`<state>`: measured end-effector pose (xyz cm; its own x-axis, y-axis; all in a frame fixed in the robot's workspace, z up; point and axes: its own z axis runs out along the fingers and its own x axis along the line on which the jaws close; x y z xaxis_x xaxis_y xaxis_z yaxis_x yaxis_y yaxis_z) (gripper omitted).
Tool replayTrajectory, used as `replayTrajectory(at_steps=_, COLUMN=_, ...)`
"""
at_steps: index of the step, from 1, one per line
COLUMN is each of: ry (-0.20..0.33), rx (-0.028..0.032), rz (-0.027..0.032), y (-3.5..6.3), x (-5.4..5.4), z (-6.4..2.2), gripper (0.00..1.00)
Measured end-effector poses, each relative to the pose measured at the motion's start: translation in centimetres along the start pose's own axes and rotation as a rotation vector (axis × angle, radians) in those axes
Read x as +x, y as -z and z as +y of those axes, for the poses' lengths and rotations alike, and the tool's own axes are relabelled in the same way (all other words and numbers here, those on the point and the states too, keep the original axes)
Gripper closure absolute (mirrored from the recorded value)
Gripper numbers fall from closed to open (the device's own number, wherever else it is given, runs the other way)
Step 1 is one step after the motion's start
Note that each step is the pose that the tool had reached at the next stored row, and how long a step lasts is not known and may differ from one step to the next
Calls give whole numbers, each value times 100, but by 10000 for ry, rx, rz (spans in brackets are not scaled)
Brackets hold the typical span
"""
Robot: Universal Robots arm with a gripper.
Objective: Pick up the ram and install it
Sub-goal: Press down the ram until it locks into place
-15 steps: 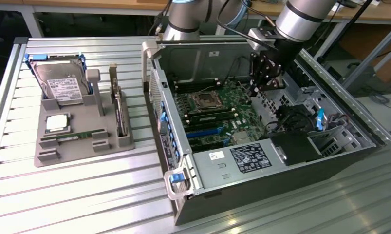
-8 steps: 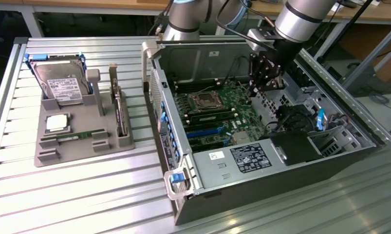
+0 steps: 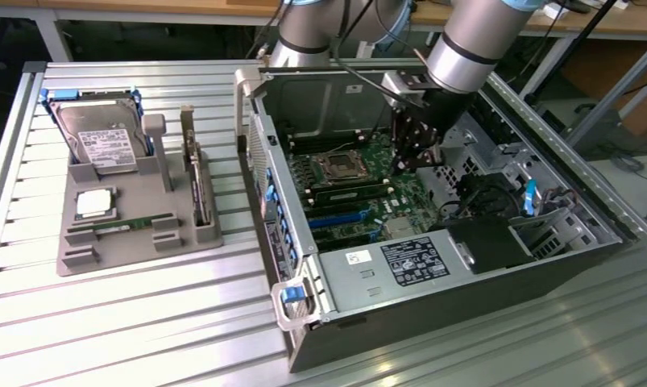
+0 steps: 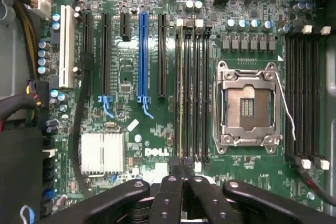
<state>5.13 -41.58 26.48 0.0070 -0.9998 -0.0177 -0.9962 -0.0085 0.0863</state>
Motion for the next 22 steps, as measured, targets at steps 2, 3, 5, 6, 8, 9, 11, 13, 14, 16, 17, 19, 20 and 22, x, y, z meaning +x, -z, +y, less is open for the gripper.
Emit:
replayTrajectory(at_steps=2, ry=0, rx=0, rz=-1, y=-61, x=1, z=-4, gripper=90)
replayTrajectory(at_steps=3, ry=2, rx=0, rz=-2, y=-93, x=1, z=-7, gripper=90)
replayTrajectory(at_steps=5, ry=5, rx=0, rz=-1, y=-187, x=2, z=-14, gripper=90)
replayTrajectory(at_steps=6, ry=7, rx=0, rz=0, y=-232, x=3, z=-18, gripper=90)
replayTrajectory(at_steps=8, ry=13, rx=0, rz=-6, y=-289, x=4, z=-23, gripper=90)
replayTrajectory(at_steps=9, ry=20, rx=-1, rz=-16, y=-311, x=5, z=-24, gripper=90)
replayTrajectory(at_steps=11, ry=24, rx=0, rz=-41, y=-331, x=4, z=-26, gripper=90)
replayTrajectory(at_steps=13, ry=25, rx=6, rz=-42, y=-246, x=3, z=-19, gripper=90)
replayTrajectory(at_steps=14, ry=25, rx=7, rz=-46, y=-241, x=2, z=-19, gripper=90)
replayTrajectory(at_steps=16, ry=24, rx=6, rz=-41, y=-241, x=-53, z=-19, gripper=90)
replayTrajectory(at_steps=17, ry=26, rx=7, rz=-47, y=-252, x=-63, z=-21, gripper=90)
replayTrajectory(at_steps=19, ry=20, rx=-4, rz=4, y=-311, x=-60, z=-25, gripper=90)
replayTrajectory(at_steps=20, ry=17, rx=-17, rz=30, y=-333, x=-59, z=-27, gripper=90)
replayTrajectory(at_steps=22, ry=19, rx=-26, rz=26, y=-361, x=-59, z=-30, gripper=90)
